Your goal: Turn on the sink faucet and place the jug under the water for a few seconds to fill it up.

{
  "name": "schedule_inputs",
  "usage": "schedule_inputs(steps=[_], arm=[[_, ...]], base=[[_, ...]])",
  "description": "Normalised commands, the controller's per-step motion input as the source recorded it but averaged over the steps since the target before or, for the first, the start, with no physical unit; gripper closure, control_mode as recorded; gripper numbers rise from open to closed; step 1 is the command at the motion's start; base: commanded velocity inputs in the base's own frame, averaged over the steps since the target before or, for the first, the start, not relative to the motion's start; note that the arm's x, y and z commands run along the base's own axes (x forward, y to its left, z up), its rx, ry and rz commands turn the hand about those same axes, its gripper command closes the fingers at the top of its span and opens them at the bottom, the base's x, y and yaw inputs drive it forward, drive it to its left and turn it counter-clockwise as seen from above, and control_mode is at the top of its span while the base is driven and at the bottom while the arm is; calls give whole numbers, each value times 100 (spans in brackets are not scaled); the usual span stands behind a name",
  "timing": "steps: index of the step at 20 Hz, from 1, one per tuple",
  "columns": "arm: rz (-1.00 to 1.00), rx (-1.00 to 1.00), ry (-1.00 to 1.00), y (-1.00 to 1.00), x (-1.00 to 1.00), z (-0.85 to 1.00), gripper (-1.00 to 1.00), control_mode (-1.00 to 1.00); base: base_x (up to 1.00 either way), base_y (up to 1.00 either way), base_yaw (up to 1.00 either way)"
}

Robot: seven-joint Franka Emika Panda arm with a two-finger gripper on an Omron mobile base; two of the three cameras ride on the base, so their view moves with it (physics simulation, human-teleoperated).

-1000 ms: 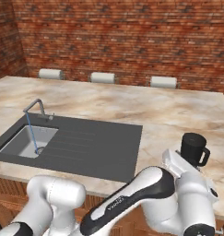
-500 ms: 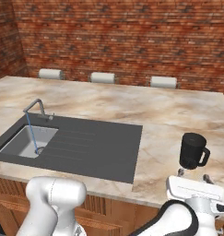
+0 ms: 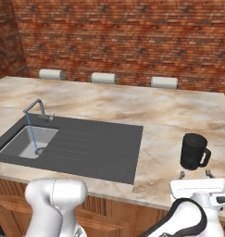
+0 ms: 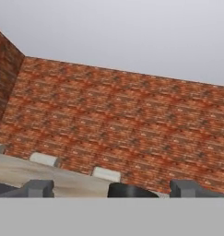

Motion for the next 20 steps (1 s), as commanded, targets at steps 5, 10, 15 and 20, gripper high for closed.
schedule_inputs(steps=[5, 10, 15, 20], arm=[[0, -21, 0, -42, 4, -9, -100, -100], [0, -10, 7, -14, 46, -31, -100, -100], [1, 0, 9, 6, 75, -9, -100, -100], [2, -1, 9, 4, 50, -9, -100, -100]], base=[[0, 0, 0], [0, 0, 0], [0, 0, 0], [0, 0, 0]])
